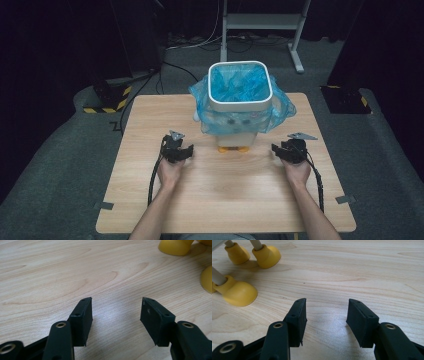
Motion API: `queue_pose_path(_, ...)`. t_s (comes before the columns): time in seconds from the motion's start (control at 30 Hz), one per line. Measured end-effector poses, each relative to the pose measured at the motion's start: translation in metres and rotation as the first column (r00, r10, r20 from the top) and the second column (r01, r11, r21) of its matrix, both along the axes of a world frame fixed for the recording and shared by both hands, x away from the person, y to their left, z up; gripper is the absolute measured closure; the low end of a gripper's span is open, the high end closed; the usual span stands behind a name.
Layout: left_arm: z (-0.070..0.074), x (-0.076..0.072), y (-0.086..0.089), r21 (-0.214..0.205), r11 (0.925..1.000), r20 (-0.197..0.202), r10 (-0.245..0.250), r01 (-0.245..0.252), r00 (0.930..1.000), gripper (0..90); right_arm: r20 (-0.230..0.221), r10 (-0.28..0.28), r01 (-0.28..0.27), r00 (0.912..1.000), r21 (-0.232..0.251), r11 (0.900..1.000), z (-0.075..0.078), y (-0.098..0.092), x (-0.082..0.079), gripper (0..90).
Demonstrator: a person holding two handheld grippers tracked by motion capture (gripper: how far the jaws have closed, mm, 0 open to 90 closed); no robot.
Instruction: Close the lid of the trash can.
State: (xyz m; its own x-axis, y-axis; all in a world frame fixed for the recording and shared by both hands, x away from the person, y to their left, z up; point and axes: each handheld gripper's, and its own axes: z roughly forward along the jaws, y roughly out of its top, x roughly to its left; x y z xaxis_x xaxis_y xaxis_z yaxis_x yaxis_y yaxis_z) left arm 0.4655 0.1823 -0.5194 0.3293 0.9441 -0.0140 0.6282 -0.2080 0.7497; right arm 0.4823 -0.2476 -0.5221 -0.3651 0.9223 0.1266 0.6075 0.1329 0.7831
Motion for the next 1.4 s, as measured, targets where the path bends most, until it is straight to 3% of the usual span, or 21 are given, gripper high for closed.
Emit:
queue_pose_path(0.4,-0.0049,0.0031,0.0013,0.01,0.9998,-0.001,0.017,-0.017,0.9999,42.4,-0.008,-0.01,0.01,0.9999,-0.051,0.9987,-0.0006,0.0014,0.0016,48.8)
queue_pose_path(0.6,-0.0054,0.0036,0.0008,0.012,0.9998,0.004,0.013,-0.013,0.9999,41.8,0.0,-0.005,0.004,1.0,-0.115,0.9933,-0.0011,0.0055,0.0021,45.6)
queue_pose_path(0.67,-0.0061,0.0039,0.0009,0.011,0.9998,0.009,0.014,-0.014,0.9999,40.8,0.008,-0.002,0.003,1.0,-0.158,0.9875,-0.0011,0.0082,0.0022,42.9)
queue_pose_path(0.97,-0.0066,0.0048,0.001,0.01,0.9997,0.007,0.02,-0.02,0.9998,36.8,0.0,-0.02,0.019,0.9998,-0.154,0.9879,-0.0014,0.0062,0.0029,36.3)
queue_pose_path(1.4,-0.0069,0.0053,0.0012,0.007,0.9994,0.004,0.033,-0.033,0.9994,31.9,0.001,-0.035,0.035,0.9994,-0.158,0.9868,-0.0016,0.0057,0.0019,34.4)
